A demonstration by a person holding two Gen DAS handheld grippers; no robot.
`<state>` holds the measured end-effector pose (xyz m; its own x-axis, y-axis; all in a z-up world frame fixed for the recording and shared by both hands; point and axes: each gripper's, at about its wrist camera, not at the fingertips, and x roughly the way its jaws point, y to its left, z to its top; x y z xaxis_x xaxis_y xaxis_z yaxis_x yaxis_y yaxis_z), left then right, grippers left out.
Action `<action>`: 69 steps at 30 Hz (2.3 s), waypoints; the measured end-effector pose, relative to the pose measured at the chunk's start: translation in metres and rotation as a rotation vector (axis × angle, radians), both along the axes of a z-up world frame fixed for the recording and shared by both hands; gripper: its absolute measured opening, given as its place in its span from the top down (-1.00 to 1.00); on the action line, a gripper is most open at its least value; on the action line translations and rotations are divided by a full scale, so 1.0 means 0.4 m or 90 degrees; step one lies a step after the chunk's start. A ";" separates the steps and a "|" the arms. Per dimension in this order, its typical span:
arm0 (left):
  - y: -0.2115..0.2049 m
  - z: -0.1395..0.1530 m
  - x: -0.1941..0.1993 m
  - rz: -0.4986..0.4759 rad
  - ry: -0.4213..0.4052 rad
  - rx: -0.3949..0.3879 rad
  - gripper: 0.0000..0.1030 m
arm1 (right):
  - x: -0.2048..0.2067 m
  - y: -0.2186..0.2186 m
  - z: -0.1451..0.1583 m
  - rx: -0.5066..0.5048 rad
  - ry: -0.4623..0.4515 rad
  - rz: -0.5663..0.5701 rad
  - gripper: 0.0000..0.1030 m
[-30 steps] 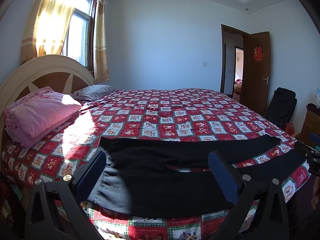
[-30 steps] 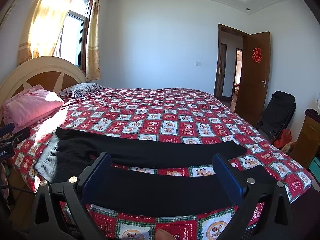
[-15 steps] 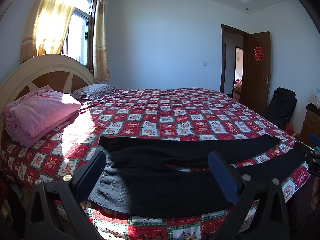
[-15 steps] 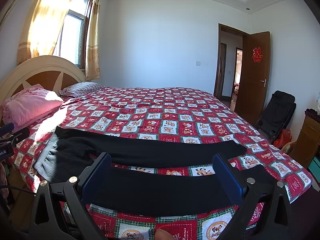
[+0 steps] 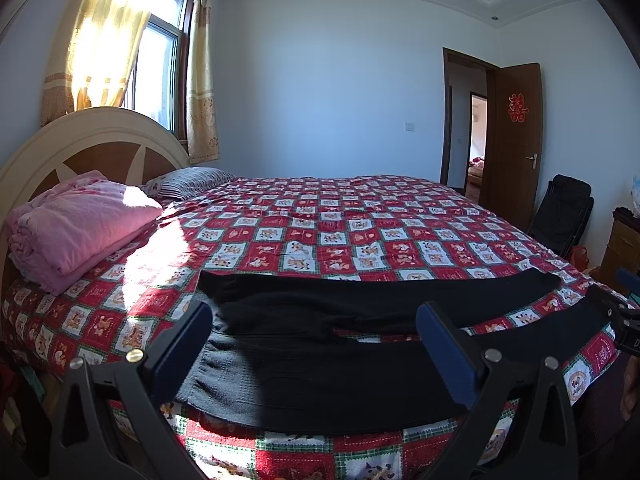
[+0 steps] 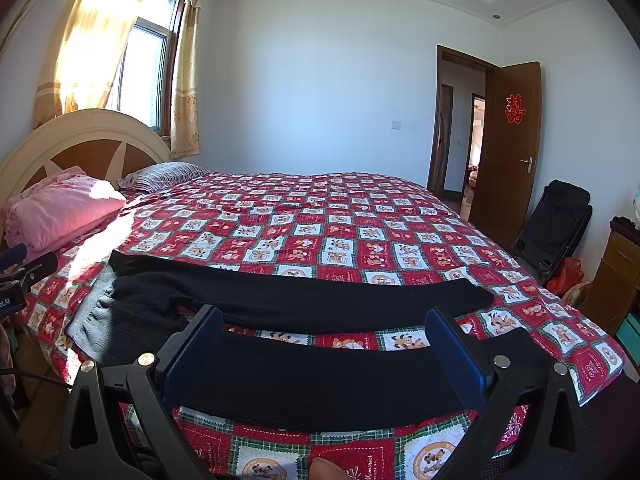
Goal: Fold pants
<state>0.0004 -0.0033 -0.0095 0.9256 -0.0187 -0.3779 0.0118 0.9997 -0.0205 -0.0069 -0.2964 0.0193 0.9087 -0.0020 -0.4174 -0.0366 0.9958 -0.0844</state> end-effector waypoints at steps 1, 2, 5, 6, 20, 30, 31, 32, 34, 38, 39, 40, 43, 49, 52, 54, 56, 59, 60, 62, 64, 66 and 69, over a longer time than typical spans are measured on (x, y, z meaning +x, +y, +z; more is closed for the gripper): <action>0.000 0.000 0.000 0.000 0.000 0.000 -1.00 | 0.000 0.000 0.000 0.000 0.000 0.000 -0.98; 0.000 0.000 0.000 0.000 0.000 -0.001 -1.00 | 0.000 0.000 0.000 0.000 0.000 0.000 -0.98; 0.000 -0.001 0.000 0.000 0.001 0.000 -1.00 | 0.000 0.000 0.000 0.000 0.000 0.000 -0.98; 0.001 -0.002 0.000 -0.001 0.001 0.000 -1.00 | 0.000 0.000 0.000 -0.001 0.000 0.000 -0.98; -0.007 -0.026 0.000 -0.003 0.009 0.001 -1.00 | 0.010 0.001 -0.013 -0.001 0.007 0.000 -0.98; 0.016 -0.055 0.038 -0.006 0.040 -0.014 -1.00 | 0.023 0.003 -0.038 -0.009 0.019 0.003 -0.98; 0.030 -0.064 0.056 -0.003 0.050 -0.014 -1.00 | 0.028 0.004 -0.044 -0.011 0.022 0.005 -0.98; 0.048 -0.074 0.074 0.001 0.055 -0.012 -1.00 | 0.034 0.005 -0.054 -0.014 0.029 0.007 -0.98; 0.096 -0.099 0.116 0.029 0.064 -0.002 -1.00 | 0.051 0.007 -0.076 -0.022 0.043 0.012 -0.98; 0.231 -0.153 0.220 0.098 0.095 0.003 -1.00 | 0.093 0.012 -0.139 -0.034 0.085 0.019 -0.98; 0.274 -0.169 0.249 0.106 0.105 -0.017 -1.00 | 0.100 0.013 -0.153 -0.035 0.095 0.021 -0.98; 0.297 -0.183 0.272 0.109 0.115 -0.027 -1.00 | 0.110 0.013 -0.173 -0.035 0.109 0.024 -0.98; 0.345 -0.215 0.350 0.127 0.137 0.019 -1.00 | 0.130 0.004 -0.219 -0.024 0.137 0.033 -0.98; 0.409 -0.243 0.497 0.090 0.155 0.012 -1.00 | 0.152 -0.019 -0.268 -0.009 0.149 0.036 -0.98; 0.423 -0.258 0.577 0.080 0.167 0.008 -0.95 | 0.162 -0.023 -0.288 -0.014 0.160 0.031 -0.97; 0.426 -0.272 0.623 0.072 0.182 0.010 -0.95 | 0.172 -0.028 -0.304 -0.011 0.170 0.027 -0.97; 0.435 -0.292 0.667 0.063 0.204 0.010 -0.74 | 0.179 -0.031 -0.313 -0.008 0.175 0.028 -0.88; 0.452 -0.332 0.718 0.061 0.238 0.004 -0.70 | 0.195 -0.038 -0.326 -0.006 0.186 0.028 -0.66; 0.462 -0.350 0.731 0.061 0.254 -0.003 -0.70 | 0.201 -0.044 -0.330 -0.003 0.187 0.025 -0.65; 0.482 -0.390 0.758 0.068 0.302 -0.021 -0.70 | 0.216 -0.055 -0.338 0.003 0.198 0.018 -0.64; 0.508 -0.398 0.760 0.061 0.318 -0.069 -0.75 | 0.231 -0.067 -0.343 0.005 0.205 0.016 -0.56; 0.518 -0.404 0.761 0.058 0.334 -0.086 -0.77 | 0.250 -0.082 -0.343 0.014 0.216 0.015 -0.41; 0.499 -0.407 0.777 0.054 0.350 -0.062 -0.85 | 0.289 -0.127 -0.335 0.052 0.235 0.005 -0.28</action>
<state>0.3110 0.1963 -0.1721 0.5931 -0.0124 -0.8051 -0.1064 0.9899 -0.0936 0.1089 -0.3472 -0.1147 0.6965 0.0511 -0.7157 -0.0577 0.9982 0.0151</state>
